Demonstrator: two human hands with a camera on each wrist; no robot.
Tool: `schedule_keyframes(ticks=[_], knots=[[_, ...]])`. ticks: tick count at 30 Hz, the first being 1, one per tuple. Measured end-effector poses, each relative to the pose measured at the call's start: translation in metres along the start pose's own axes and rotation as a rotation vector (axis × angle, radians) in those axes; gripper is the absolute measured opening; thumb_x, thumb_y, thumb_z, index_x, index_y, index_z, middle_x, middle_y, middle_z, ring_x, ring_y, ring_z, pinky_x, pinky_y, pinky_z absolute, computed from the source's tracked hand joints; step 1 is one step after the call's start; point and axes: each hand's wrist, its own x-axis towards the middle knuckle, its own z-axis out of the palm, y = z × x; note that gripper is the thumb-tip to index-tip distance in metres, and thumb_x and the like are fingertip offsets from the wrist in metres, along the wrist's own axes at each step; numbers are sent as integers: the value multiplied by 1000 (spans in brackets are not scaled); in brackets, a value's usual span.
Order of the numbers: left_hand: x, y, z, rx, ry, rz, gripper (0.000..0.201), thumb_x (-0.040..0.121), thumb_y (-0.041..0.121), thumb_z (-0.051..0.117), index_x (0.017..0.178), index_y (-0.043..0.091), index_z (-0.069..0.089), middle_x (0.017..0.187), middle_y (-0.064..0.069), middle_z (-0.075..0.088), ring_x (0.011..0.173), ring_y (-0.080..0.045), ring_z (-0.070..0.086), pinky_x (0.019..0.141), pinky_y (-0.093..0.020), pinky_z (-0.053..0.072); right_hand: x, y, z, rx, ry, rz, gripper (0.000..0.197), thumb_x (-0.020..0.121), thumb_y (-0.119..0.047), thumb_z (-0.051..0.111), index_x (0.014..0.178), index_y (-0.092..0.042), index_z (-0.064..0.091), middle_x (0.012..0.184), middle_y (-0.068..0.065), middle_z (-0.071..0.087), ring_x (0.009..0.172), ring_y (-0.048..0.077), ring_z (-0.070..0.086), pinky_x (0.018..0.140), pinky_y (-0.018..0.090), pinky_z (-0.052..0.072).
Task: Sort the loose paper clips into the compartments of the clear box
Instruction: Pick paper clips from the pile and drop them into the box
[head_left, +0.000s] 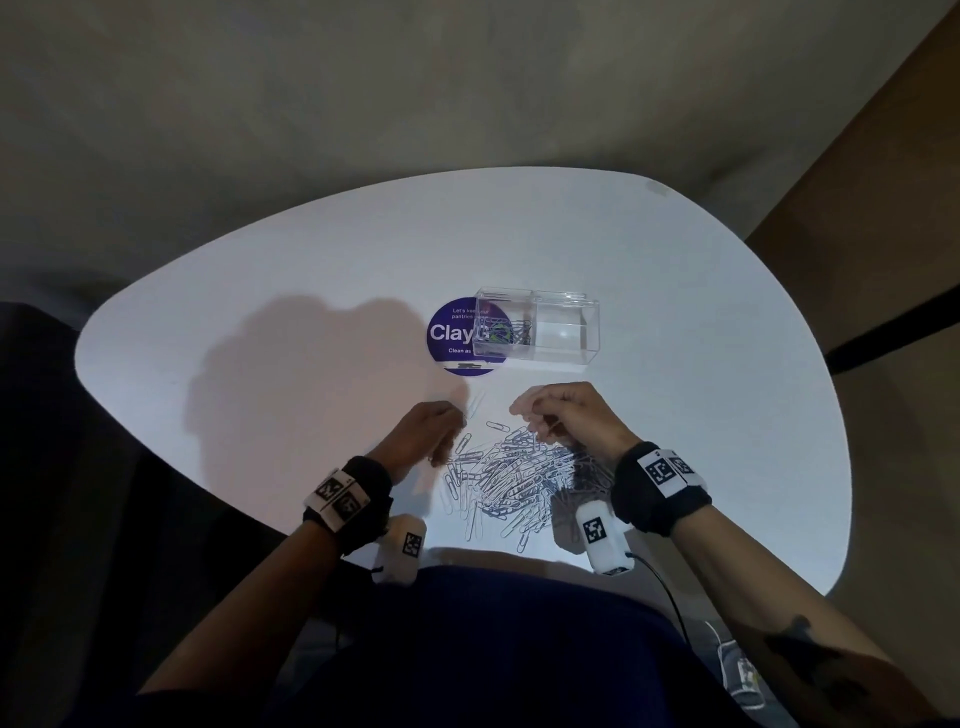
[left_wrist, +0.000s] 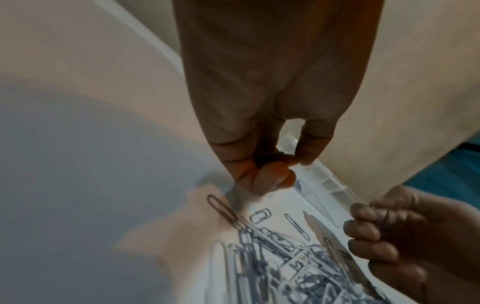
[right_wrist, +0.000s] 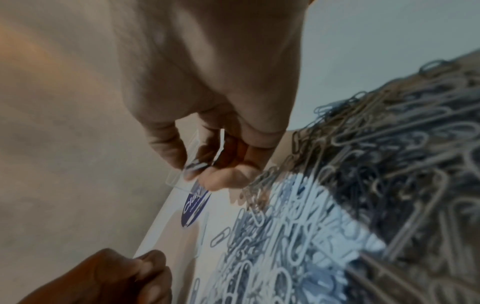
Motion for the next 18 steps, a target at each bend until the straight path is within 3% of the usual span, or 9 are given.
schedule_keyframes(ticks=[3,6,10,12,15,18], knots=[[1,9,2,28,82,-16,16,78,21,54,69,8,52,56,-9,49,50,-21,42,53,-32,34,-2,-3,3,27,4,21,22,91,-18,64,71,-8,64,70,12,54,57,17,47,46,21,34],[7,7,5,448,176,66,29,91,30,58,74,7,59,64,-1,58,57,-16,48,60,-29,37,-1,-2,6,-58,-21,-2,30,86,-31,79,74,-7,65,63,11,52,49,13,42,45,22,32],[9,-3,8,786,215,170,23,97,25,45,80,15,55,80,-5,66,75,-27,59,68,-33,42,1,-1,8,-58,-16,-20,11,89,-13,72,83,-3,73,66,8,62,53,13,45,46,20,33],[8,-9,8,939,238,216,18,93,29,52,80,16,52,82,-5,65,75,-29,58,64,-30,37,1,0,8,-60,-12,-31,11,89,-6,66,92,-5,76,72,10,68,56,14,47,46,20,34],[5,-12,9,992,224,248,22,81,32,67,76,16,52,76,2,60,69,-23,54,61,-29,33,-4,-4,10,-35,-20,-18,17,91,-13,66,82,-1,72,67,6,66,55,13,47,47,19,35],[6,-14,13,957,207,262,13,81,23,67,75,15,58,79,-1,65,74,-25,59,63,-31,41,-7,-8,10,30,21,4,34,93,-26,68,73,1,63,58,2,62,53,15,48,50,21,40]])
